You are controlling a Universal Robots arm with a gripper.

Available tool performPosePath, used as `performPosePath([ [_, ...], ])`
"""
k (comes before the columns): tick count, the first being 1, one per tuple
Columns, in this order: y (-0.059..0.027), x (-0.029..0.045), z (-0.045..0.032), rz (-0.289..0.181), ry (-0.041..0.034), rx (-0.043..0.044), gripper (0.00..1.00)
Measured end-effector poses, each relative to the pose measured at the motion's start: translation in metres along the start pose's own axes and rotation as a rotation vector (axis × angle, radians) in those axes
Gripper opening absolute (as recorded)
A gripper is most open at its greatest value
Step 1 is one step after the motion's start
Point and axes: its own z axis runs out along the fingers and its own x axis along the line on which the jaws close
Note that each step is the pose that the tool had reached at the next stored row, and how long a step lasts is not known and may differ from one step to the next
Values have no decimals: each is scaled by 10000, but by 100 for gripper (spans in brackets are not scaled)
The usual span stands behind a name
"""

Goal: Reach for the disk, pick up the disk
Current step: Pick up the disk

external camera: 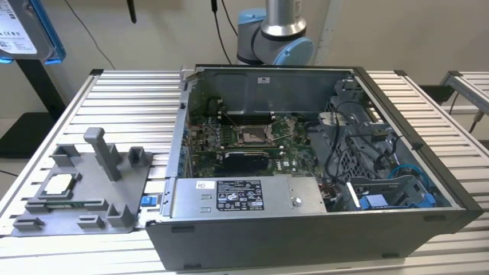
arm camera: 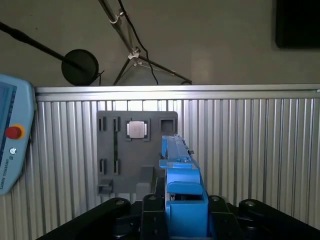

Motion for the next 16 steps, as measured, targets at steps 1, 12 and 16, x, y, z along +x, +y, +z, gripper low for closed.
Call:
performPosePath([
  [1, -5, 0, 0, 0, 0, 0, 0],
  [12, -409, -13, 5, -1, 1, -10, 0],
  [16, -593, -19, 8, 0, 2, -20, 0],
])
